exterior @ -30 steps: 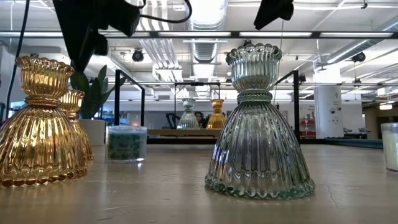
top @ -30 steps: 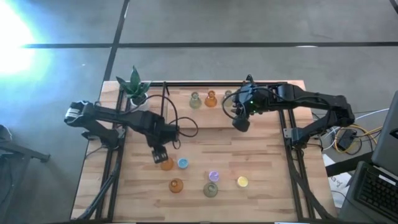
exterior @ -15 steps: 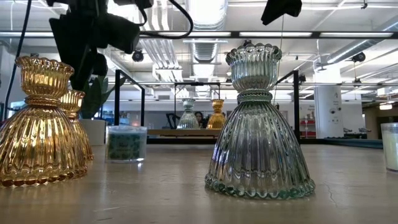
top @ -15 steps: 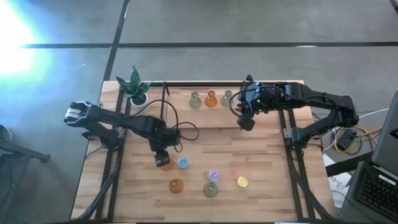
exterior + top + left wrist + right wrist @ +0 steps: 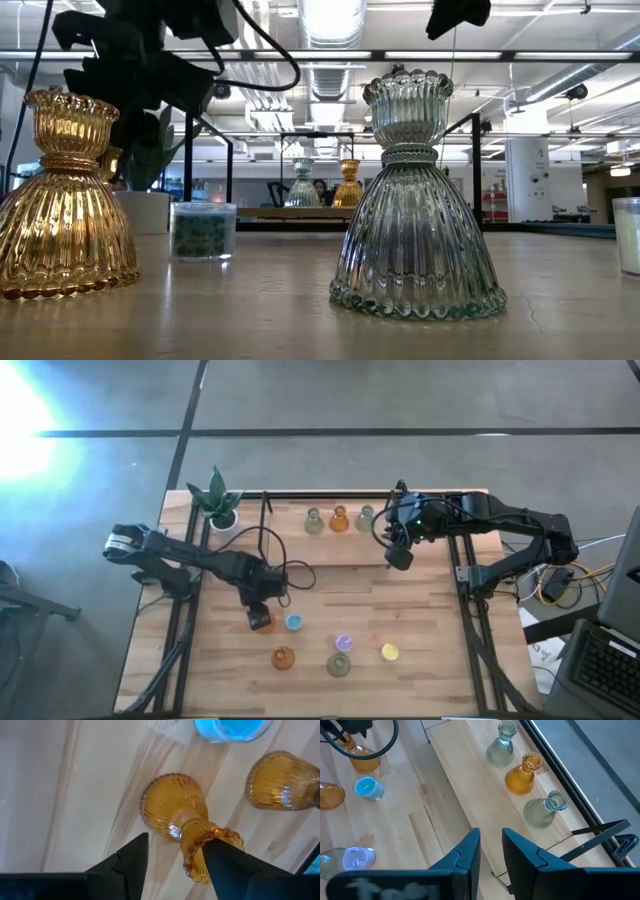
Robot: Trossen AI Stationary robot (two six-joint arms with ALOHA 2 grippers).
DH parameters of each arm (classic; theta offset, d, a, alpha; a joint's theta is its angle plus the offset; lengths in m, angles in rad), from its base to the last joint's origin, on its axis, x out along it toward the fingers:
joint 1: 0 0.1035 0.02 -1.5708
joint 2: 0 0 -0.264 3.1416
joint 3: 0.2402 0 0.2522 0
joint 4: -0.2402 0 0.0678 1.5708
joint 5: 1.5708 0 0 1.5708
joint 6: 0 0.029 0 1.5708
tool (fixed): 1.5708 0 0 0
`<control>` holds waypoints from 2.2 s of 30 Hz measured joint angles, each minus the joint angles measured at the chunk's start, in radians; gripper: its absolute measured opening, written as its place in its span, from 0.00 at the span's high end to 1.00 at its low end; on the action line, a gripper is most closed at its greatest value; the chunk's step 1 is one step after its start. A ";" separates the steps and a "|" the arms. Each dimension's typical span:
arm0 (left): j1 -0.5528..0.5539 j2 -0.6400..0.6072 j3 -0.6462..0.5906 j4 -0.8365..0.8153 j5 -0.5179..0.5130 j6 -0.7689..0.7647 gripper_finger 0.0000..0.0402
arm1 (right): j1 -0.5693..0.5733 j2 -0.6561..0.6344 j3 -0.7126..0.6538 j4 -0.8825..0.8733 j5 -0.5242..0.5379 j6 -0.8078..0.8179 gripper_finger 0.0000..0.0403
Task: Pick & Place candle stick holders
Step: Put the top yellow glass candlestick on the shelf
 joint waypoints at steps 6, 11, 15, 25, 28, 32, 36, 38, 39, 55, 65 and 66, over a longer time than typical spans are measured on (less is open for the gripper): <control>0.000 0.000 -0.012 0.021 0.008 0.001 0.64 | 0.000 -0.001 0.000 0.000 0.001 0.000 0.83; 0.000 0.000 0.001 0.004 0.037 0.033 0.88 | 0.000 -0.002 0.000 0.000 0.002 0.000 0.81; 0.000 0.000 0.019 -0.023 0.059 0.046 0.93 | 0.000 -0.002 0.000 0.000 0.006 0.000 0.80; 0.006 0.000 0.216 -0.256 0.094 0.148 0.93 | 0.000 -0.002 0.000 0.000 0.008 -0.004 0.81; 0.016 0.000 0.340 -0.340 0.122 0.182 0.93 | 0.000 -0.002 0.000 0.000 0.009 -0.004 0.82; 0.045 0.000 0.542 -0.427 0.129 0.257 0.93 | 0.000 -0.002 -0.003 0.001 0.009 -0.007 0.83; 0.129 0.000 0.728 -0.490 0.111 0.335 0.93 | 0.000 -0.002 -0.006 0.001 0.009 -0.012 0.82; 0.196 0.012 0.808 -0.540 0.098 0.366 0.93 | 0.000 -0.002 -0.006 0.001 0.009 -0.012 0.81; 0.233 0.024 0.846 -0.573 0.088 0.386 0.93 | 0.000 -0.002 -0.006 0.001 0.009 -0.012 0.80; 0.631 0.321 1.175 -0.615 0.000 0.807 0.93 | 0.000 -0.002 -0.007 0.002 0.009 -0.009 0.82; 0.729 0.430 1.182 -0.615 -0.106 0.910 0.93 | 0.000 -0.002 -0.007 0.001 0.008 -0.011 0.81; 0.737 0.435 1.182 -0.616 -0.108 0.911 0.93 | 0.000 -0.002 -0.007 0.001 0.008 -0.013 0.80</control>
